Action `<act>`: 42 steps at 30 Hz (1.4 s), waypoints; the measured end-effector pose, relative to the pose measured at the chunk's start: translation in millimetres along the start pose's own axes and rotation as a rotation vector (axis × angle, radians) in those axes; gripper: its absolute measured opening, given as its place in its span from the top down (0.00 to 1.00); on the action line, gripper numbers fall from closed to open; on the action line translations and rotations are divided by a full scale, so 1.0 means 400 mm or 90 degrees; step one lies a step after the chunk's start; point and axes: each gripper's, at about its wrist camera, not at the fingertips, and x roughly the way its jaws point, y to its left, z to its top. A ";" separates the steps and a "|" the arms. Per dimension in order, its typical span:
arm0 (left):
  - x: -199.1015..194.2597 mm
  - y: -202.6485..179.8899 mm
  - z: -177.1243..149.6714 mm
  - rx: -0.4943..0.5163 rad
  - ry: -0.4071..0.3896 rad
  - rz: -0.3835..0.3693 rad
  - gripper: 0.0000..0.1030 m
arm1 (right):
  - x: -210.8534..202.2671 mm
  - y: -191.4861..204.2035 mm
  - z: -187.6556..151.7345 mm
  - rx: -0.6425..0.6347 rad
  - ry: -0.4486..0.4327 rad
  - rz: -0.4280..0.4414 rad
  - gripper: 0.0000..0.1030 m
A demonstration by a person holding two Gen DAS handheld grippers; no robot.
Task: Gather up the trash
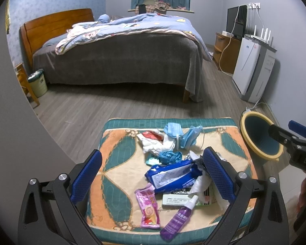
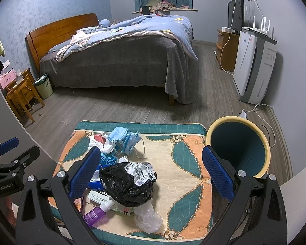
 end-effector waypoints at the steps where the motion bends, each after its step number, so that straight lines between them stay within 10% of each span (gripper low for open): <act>1: 0.000 0.000 0.000 0.000 0.000 -0.001 0.05 | -0.001 -0.002 0.000 0.000 0.000 0.000 0.05; 42: 0.012 0.000 -0.011 0.001 0.008 -0.002 0.05 | 0.014 0.001 -0.017 0.000 0.011 -0.005 0.05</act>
